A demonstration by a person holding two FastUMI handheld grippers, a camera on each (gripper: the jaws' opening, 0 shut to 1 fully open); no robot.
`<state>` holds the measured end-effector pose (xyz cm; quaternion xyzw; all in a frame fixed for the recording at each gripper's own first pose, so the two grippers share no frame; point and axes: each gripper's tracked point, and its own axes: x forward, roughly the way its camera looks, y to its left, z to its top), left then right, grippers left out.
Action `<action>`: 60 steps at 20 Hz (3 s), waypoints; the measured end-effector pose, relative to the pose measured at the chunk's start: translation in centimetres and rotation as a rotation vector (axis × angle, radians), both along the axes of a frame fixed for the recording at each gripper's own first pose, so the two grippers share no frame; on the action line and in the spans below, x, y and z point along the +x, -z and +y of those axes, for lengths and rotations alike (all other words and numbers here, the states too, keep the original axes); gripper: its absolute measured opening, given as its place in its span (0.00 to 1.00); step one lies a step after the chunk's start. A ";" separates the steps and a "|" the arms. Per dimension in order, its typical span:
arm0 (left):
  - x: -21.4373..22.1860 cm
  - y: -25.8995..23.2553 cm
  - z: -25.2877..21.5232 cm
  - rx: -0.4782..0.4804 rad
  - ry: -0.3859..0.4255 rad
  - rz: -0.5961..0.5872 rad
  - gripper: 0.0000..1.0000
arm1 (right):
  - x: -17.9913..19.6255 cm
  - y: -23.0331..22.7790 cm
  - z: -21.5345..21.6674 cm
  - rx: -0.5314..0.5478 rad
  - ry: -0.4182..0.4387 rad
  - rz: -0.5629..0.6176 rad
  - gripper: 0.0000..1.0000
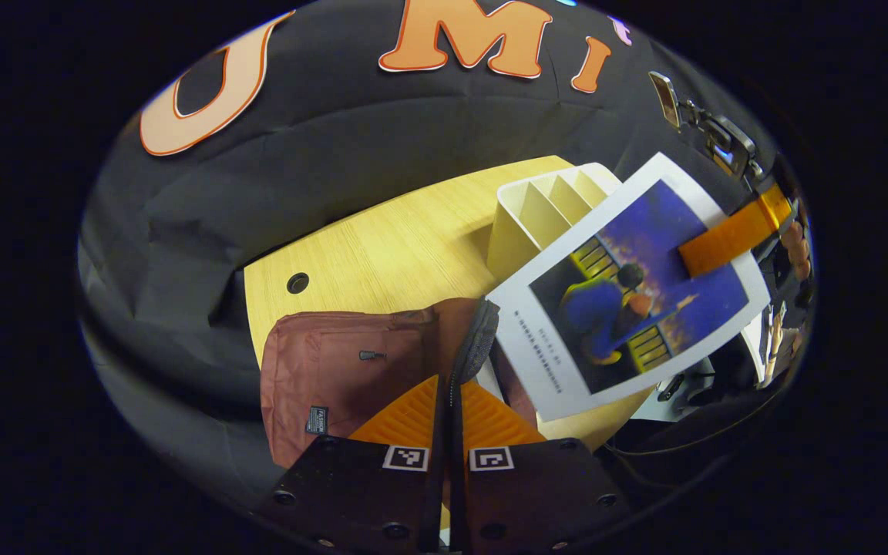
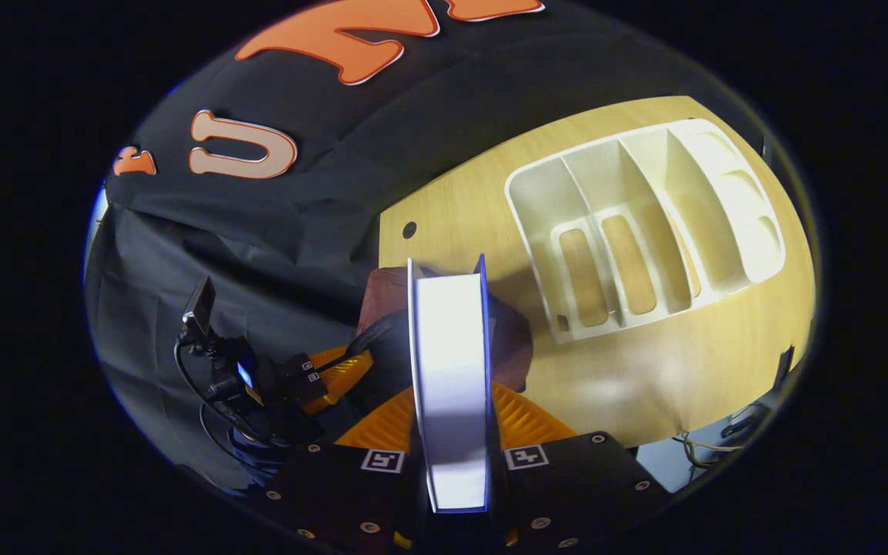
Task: Open the schoolbag, grab two books from the bookshelf and put them into the schoolbag.
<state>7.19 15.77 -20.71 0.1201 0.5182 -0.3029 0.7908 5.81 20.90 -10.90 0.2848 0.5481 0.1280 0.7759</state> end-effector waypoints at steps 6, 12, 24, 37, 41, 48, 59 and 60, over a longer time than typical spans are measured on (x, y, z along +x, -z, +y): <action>0.7 -1.2 -0.2 -0.025 0.005 -0.008 0.05 | -0.1 3.9 3.9 0.088 0.065 -0.028 0.32; -0.9 -2.7 -2.3 -0.028 0.096 -0.031 0.05 | -0.2 8.4 7.8 0.152 0.084 -0.044 0.32; -2.1 -4.0 -3.9 -0.036 0.192 -0.061 0.05 | 2.9 13.9 14.3 0.223 0.121 -0.082 0.32; -2.7 -3.1 -4.7 -0.145 0.133 -0.031 0.16 | 4.9 16.6 9.5 -0.262 -0.036 -0.265 0.91; -3.2 -2.8 -5.9 -0.163 0.104 -0.042 0.33 | 3.8 14.9 5.1 -0.338 -0.013 -0.306 0.96; -5.4 -3.0 -10.2 -0.174 -0.049 -0.047 0.71 | 2.4 9.2 -5.6 -0.419 0.028 -0.442 0.96; -8.1 -9.5 -21.3 -0.232 -0.354 -0.323 0.98 | 0.0 -3.1 -21.1 -0.522 0.060 -0.755 0.96; -8.4 -10.6 -22.3 -0.233 -0.368 -0.365 0.98 | -0.2 -3.9 -22.0 -0.523 0.064 -0.776 0.95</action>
